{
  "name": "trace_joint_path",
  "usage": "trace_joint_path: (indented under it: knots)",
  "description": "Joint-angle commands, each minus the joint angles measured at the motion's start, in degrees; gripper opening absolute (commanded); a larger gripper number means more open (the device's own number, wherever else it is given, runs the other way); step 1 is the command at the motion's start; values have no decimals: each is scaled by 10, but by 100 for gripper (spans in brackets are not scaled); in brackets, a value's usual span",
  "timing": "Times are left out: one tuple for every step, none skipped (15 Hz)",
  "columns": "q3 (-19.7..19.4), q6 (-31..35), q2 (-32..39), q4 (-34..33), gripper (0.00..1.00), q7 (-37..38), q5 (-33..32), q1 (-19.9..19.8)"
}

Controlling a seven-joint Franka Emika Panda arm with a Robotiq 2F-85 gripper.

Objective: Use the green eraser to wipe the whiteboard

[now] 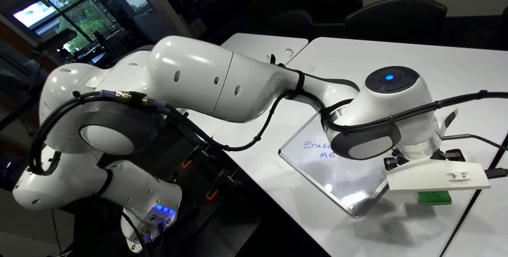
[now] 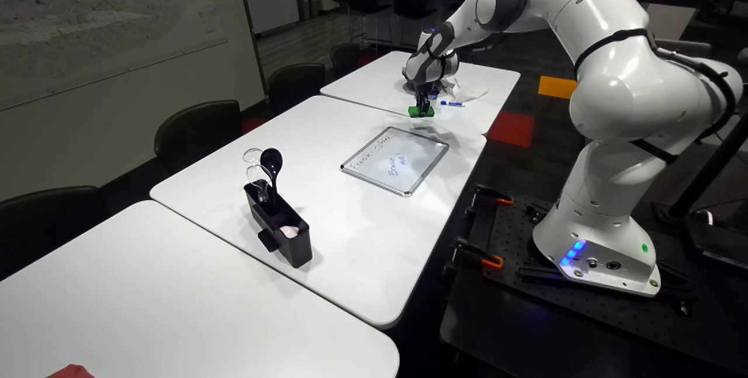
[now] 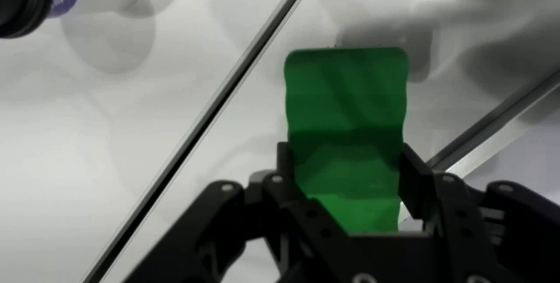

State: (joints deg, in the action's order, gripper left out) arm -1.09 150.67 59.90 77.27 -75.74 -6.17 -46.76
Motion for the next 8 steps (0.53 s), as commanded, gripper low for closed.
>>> trace_joint_path:
  knots:
    - [18,62,-75,138,33,-32,-18,3]
    - [23,79,-85,164,33,-40,-23,5]
    - [26,94,-96,191,33,-42,-31,9]
    - [23,107,-104,213,33,-50,-30,18]
    - [24,120,-115,240,33,-50,-36,23]
    - [23,131,-127,266,33,-52,-40,32]
    - [22,138,-140,292,33,-51,-45,40]
    - [22,145,-154,318,33,-52,-51,47]
